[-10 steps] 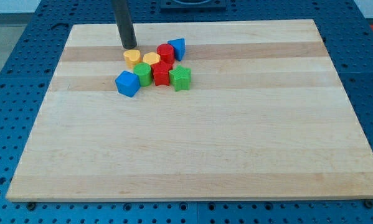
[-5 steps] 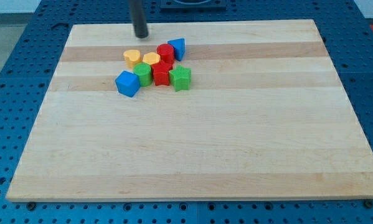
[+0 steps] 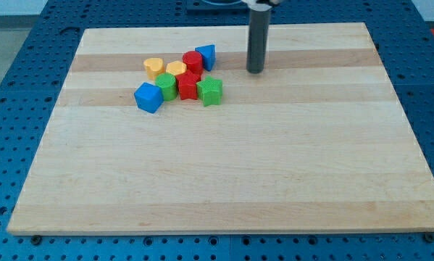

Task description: Push the group of blocks slightly left

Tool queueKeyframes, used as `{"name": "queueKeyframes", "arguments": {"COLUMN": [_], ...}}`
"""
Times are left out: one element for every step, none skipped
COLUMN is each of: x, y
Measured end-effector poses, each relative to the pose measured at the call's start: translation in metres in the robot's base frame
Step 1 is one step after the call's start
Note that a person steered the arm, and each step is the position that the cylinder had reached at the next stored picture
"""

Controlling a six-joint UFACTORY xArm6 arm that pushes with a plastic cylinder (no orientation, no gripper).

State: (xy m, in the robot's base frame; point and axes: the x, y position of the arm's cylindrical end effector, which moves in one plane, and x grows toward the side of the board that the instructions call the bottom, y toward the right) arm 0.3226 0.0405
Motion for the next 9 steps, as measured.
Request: {"name": "queueKeyframes", "arguments": {"x": [0.013,0.032,0.038,0.038,0.038,0.038,0.034,0.031,0.027], "y": [-0.026,-0.041,-0.050,-0.055,-0.061,-0.074,-0.080,-0.080,-0.091]}}
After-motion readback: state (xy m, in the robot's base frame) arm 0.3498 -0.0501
